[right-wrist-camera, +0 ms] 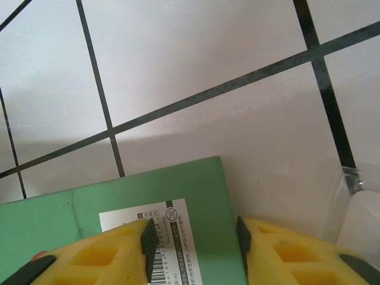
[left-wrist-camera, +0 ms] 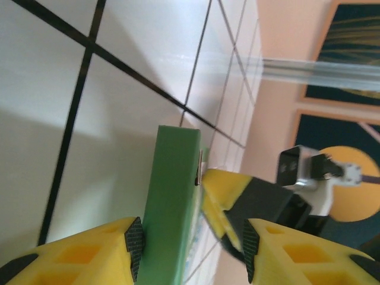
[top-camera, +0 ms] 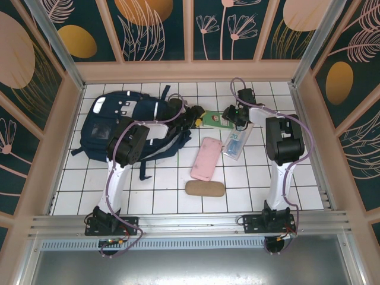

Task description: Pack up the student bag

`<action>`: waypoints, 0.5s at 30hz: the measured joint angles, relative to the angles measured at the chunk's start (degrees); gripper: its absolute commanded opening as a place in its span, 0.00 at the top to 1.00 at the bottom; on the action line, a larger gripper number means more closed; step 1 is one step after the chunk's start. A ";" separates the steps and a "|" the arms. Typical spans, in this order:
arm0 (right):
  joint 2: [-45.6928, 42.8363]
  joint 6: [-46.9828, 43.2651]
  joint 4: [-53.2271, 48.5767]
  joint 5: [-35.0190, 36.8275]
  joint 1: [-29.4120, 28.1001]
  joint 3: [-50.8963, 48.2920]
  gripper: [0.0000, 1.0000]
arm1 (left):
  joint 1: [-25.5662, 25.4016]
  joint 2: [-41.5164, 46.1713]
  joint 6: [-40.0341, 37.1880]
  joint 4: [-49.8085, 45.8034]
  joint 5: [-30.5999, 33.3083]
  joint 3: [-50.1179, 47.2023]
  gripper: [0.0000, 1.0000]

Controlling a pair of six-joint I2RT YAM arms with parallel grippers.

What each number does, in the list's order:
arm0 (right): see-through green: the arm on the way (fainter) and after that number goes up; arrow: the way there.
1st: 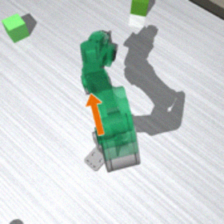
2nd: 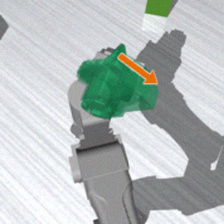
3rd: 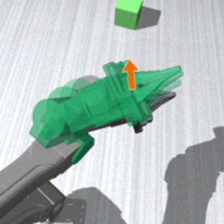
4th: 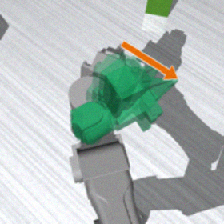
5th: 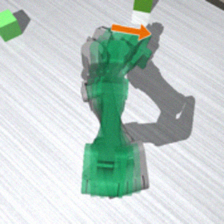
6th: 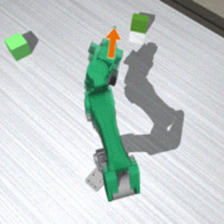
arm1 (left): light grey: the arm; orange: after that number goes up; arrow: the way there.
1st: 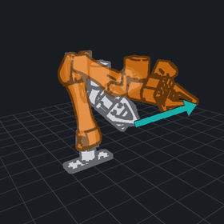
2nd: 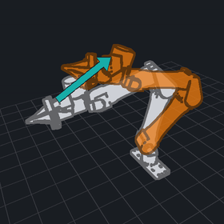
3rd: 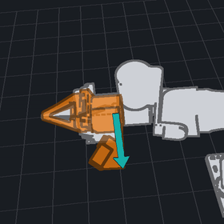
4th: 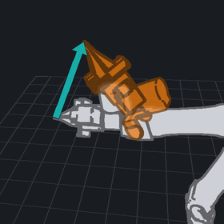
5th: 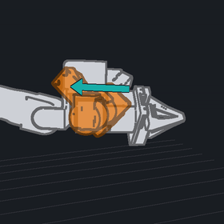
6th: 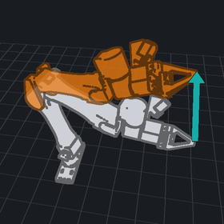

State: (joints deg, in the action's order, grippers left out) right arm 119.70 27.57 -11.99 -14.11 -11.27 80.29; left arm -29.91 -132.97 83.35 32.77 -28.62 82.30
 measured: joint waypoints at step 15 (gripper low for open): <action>-0.61 1.14 1.36 -4.46 -1.42 0.00 0.57 | -2.27 -0.02 6.40 3.06 -5.90 2.86 0.53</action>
State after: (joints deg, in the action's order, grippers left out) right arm 119.09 28.71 -10.63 -18.57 -12.69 80.29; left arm -32.18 -132.99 89.76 35.83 -34.52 85.17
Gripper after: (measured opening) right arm 0.431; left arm 0.470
